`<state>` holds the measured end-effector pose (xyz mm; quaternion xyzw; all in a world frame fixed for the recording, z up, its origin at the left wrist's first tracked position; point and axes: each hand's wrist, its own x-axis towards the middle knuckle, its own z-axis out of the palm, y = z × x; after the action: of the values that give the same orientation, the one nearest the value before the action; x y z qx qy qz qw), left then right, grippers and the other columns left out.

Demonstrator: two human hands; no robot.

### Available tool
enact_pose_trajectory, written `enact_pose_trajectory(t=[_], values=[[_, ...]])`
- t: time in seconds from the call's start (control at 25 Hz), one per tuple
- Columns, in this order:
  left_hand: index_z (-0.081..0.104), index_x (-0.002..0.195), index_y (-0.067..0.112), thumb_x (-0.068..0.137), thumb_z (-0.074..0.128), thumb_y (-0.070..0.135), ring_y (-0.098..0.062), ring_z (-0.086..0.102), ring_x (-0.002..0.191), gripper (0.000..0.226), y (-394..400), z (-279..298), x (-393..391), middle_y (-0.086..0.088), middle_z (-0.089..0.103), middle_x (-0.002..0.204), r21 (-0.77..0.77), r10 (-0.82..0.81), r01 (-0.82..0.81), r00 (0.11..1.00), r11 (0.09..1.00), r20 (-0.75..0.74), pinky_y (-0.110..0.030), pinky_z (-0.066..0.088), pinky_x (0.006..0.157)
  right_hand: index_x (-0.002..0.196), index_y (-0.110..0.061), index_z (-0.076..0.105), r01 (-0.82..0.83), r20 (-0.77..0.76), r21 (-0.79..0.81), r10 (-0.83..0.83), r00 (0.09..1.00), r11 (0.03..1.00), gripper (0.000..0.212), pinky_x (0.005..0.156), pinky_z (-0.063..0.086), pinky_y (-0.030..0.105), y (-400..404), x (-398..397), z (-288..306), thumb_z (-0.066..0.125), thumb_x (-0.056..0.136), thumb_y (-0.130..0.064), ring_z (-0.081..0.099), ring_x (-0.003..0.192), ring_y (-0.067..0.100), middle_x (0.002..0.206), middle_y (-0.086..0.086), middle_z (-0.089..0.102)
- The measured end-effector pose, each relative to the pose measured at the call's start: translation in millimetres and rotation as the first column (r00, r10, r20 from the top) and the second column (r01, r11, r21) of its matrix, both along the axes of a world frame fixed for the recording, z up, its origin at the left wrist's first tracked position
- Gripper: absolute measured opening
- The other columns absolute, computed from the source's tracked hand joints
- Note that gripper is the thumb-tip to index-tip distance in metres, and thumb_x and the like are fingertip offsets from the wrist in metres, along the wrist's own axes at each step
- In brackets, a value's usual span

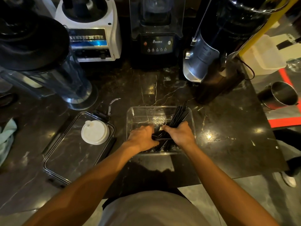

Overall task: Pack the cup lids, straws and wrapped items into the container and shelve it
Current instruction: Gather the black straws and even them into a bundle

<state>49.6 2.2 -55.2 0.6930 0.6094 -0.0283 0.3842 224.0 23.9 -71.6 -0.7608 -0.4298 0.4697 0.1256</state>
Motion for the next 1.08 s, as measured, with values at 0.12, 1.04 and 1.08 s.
enact_pose_trajectory(t=[0.12,1.04,1.08], values=[[0.064,0.113,0.018,0.090,0.075,0.034,-0.017,0.066,0.092,0.030,1,2,1,0.001,0.067,0.100,-0.001,-0.025,0.025,0.999,1.000,0.027,-0.038,0.056,0.087,0.112,-0.012,0.071,0.189,-0.161,-0.008,-0.188,0.969,0.982,0.039,0.073,0.063,0.032,0,-1,-4,0.082,0.083,-0.036,0.078,0.082,0.013,0.093,0.000,0.079],[0.064,0.118,0.019,0.088,0.077,0.032,-0.016,0.068,0.098,0.035,13,-6,6,0.002,0.070,0.107,-0.106,-0.009,0.025,0.989,0.994,0.147,-0.038,0.058,0.088,0.126,-0.012,0.063,0.301,-0.539,-0.168,-0.343,0.770,0.939,0.035,0.091,0.060,0.044,0,3,11,0.074,0.093,-0.017,0.075,0.104,0.026,0.113,0.009,0.077],[0.062,0.119,0.019,0.088,0.077,0.031,-0.016,0.067,0.100,0.037,14,-6,5,0.002,0.068,0.110,-0.111,0.002,0.017,0.986,0.994,0.167,-0.037,0.057,0.088,0.126,-0.012,0.064,0.296,-0.541,-0.168,-0.339,0.770,0.940,0.036,0.094,0.059,0.046,-1,3,10,0.074,0.092,-0.017,0.075,0.105,0.026,0.113,0.008,0.078]])
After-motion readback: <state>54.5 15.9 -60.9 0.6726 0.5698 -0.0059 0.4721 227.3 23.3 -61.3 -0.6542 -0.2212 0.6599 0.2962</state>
